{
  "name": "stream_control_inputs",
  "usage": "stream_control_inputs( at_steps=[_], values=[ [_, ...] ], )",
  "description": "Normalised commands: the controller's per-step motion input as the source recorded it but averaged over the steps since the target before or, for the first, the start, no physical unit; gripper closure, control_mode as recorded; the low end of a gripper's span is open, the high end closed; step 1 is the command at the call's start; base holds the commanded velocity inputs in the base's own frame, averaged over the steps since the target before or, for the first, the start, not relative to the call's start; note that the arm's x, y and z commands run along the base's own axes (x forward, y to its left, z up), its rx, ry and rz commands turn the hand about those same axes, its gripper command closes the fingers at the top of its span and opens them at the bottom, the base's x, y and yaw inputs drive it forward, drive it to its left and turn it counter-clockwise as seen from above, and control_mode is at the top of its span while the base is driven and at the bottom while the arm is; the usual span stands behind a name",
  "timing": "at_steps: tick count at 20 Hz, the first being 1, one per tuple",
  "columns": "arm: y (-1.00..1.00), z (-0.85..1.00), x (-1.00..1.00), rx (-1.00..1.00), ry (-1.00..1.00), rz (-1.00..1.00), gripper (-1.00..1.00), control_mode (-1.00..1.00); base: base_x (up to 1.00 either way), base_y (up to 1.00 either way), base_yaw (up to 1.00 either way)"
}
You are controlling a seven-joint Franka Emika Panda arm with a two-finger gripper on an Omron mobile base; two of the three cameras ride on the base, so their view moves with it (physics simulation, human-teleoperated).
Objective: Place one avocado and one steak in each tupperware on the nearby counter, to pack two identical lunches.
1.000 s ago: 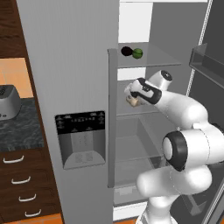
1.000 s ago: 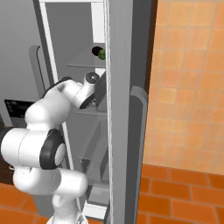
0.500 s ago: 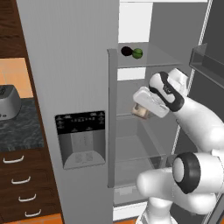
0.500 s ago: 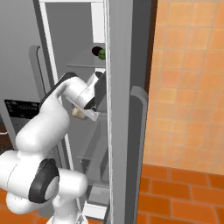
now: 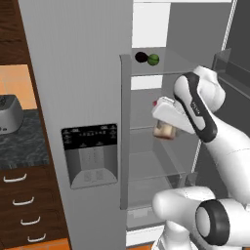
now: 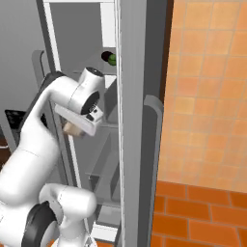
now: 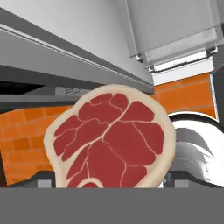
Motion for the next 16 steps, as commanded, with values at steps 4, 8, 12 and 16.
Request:
stream_control_inputs(
  at_steps=[4, 8, 12, 16],
  values=[
    [0.25, 0.51, -0.99, -0.4, -0.1, -0.05, 1.0, -1.0, 0.0, 0.0, 0.0],
    [0.11, 0.45, -1.0, -0.22, -0.14, -0.08, 1.0, -1.0, 0.0, 0.0, 0.0],
    [0.01, 0.34, -1.0, -0.12, -0.18, -0.08, 1.0, -1.0, 0.0, 0.0, 0.0],
    [0.0, 0.25, -0.84, -0.04, -0.17, -0.04, 1.0, -1.0, 0.0, 0.0, 0.0]
  ],
)
